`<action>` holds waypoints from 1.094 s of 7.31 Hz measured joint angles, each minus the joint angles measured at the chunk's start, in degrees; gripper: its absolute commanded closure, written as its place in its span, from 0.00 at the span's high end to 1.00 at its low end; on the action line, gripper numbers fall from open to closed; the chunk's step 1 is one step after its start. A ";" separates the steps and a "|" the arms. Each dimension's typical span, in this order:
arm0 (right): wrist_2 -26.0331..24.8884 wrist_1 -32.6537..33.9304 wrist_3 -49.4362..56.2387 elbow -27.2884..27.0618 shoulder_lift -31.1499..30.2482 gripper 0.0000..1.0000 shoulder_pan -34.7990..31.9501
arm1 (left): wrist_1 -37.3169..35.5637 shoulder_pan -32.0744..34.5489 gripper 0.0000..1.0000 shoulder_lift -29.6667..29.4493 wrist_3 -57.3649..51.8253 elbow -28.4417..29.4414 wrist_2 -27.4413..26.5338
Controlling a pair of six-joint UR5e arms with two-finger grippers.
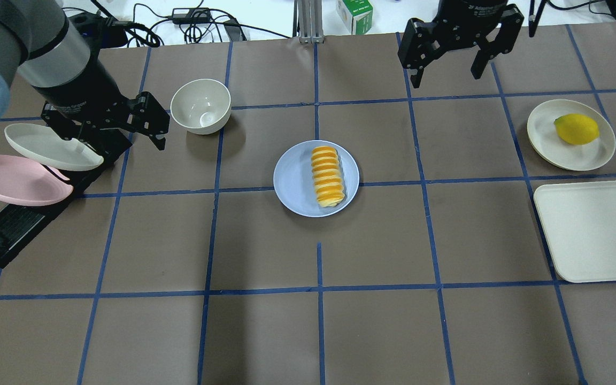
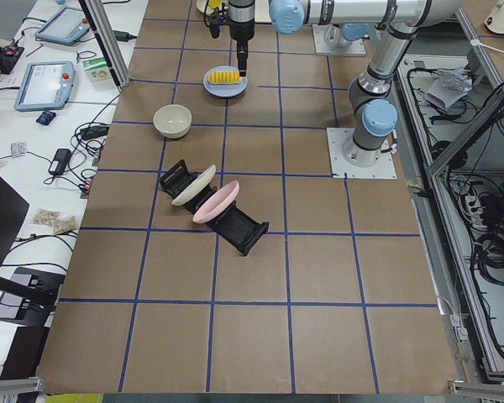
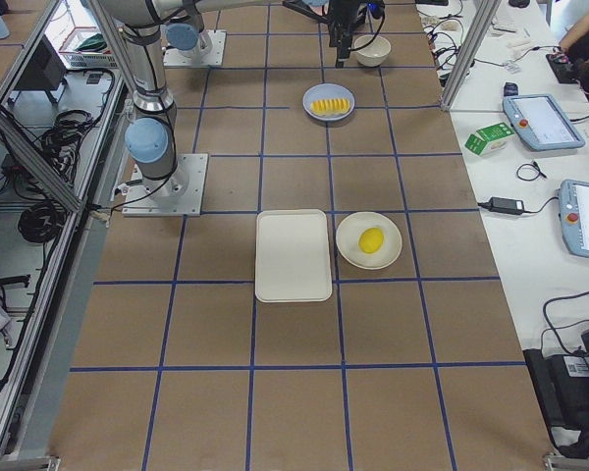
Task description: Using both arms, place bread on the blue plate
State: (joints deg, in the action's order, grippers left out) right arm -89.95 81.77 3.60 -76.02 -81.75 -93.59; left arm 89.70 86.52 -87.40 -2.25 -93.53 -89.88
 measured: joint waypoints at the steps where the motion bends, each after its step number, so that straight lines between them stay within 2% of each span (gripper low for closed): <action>1: -0.06 1.32 -0.02 -3.25 -1.91 1.00 0.21 | 0.02 -0.02 1.00 0.18 0.22 -0.15 0.01; 4: -0.22 11.99 -0.08 -15.67 -7.58 1.00 2.12 | -0.04 0.02 1.00 0.62 0.56 -0.40 0.04; 6: 0.04 12.22 0.01 -16.79 -8.72 1.00 5.83 | -0.28 -0.08 1.00 0.57 0.54 -0.25 0.10; 8: -0.68 9.50 -0.15 -13.65 -8.23 1.00 6.54 | -0.63 -0.14 1.00 0.50 0.57 -0.38 0.12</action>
